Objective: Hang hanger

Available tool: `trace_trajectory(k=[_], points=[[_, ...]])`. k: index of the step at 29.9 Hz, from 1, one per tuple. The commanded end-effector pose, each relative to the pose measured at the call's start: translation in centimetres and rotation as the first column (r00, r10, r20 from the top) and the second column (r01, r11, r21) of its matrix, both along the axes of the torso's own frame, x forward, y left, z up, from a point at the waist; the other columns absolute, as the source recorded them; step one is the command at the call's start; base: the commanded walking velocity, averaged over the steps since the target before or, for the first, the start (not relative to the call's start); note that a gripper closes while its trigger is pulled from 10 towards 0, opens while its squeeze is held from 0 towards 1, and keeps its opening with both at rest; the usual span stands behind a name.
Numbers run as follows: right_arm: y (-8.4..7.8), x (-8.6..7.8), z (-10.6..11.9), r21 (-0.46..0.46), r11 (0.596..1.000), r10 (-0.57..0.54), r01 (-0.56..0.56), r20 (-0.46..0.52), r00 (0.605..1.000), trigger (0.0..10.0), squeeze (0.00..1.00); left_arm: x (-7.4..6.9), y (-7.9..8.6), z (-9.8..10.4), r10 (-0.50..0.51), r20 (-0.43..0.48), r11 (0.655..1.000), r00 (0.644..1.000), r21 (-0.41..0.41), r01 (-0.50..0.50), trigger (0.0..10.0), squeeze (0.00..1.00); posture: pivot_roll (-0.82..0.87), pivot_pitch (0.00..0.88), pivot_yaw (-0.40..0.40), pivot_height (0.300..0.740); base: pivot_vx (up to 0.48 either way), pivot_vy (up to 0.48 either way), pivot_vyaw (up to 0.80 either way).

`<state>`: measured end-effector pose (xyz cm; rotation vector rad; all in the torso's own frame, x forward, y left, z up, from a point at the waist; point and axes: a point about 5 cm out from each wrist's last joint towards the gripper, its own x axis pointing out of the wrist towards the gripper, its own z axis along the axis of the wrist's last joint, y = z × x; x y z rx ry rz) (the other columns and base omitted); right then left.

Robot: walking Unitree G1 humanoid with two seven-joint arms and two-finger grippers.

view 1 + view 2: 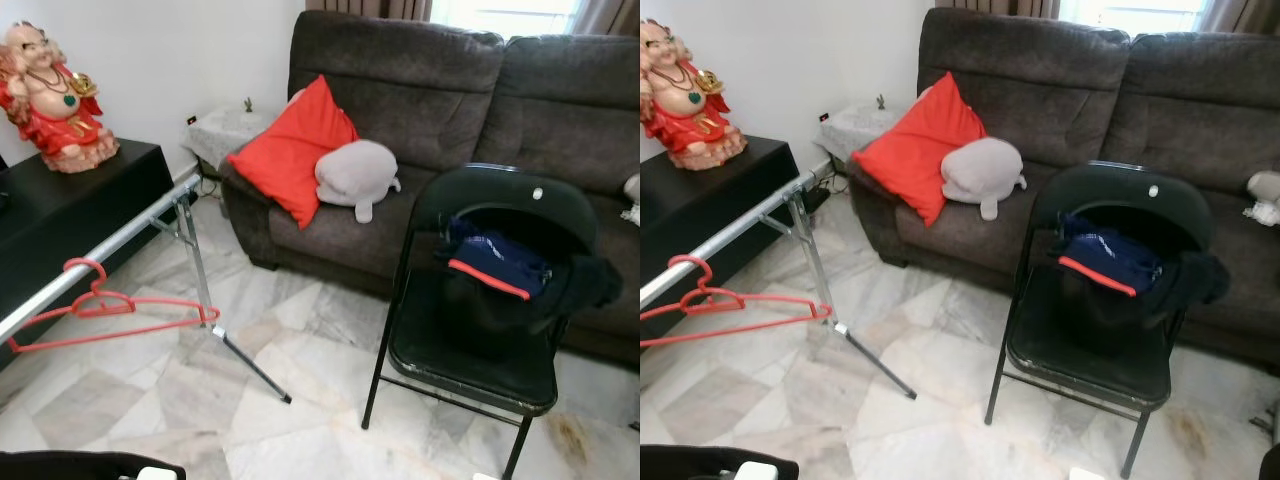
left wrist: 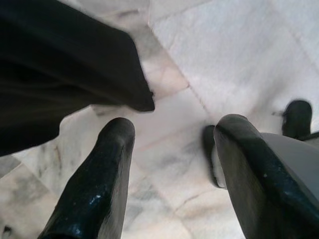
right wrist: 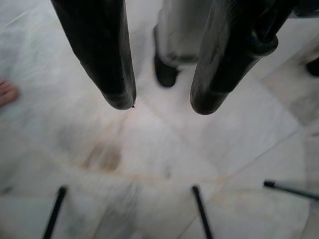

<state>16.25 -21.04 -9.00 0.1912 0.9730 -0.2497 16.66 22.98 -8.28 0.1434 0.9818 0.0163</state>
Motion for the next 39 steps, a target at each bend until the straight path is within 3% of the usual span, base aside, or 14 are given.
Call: trace_trajectory(k=[1, 16, 25, 39], points=[[0.7, 0.0, -0.1, 0.021, 1.0, -0.011, 0.011, 0.0, 1.0, 10.0, 0.0, -0.7, 1.0, -0.1, 0.013, -0.021, 1.0, 1.0, 0.023, -0.013, 10.0, 0.0, 0.05, 0.0, 0.029, 0.74, 0.0, 0.0, 0.0], [0.3, 0.4, 0.1, 0.016, 1.0, -0.024, 0.023, 0.009, 1.0, 10.0, 0.0, -1.0, 1.6, 0.0, 0.041, -0.022, 0.999, 0.999, 0.013, -0.041, 10.0, 0.0, 0.06, 0.0, 0.032, 0.74, 0.0, 0.0, 0.0], [0.2, 0.3, 0.1, 0.013, 1.0, -0.019, 0.019, 0.007, 1.0, 10.0, 0.0, -1.9, 2.0, -0.2, 0.048, -0.042, 0.999, 0.998, 0.013, -0.048, 10.0, 0.0, 0.06, 0.0, 0.029, 0.74, 0.0, 0.0, -0.74], [0.2, 0.3, 0.1, 0.013, 1.0, -0.013, 0.013, 0.013, 1.0, 10.0, 0.0, -1.6, 1.3, -0.3, 0.038, -0.039, 0.999, 0.999, 0.001, -0.038, 10.0, 0.0, 0.06, 0.0, 0.028, 0.74, 0.0, 0.0, -0.6]])
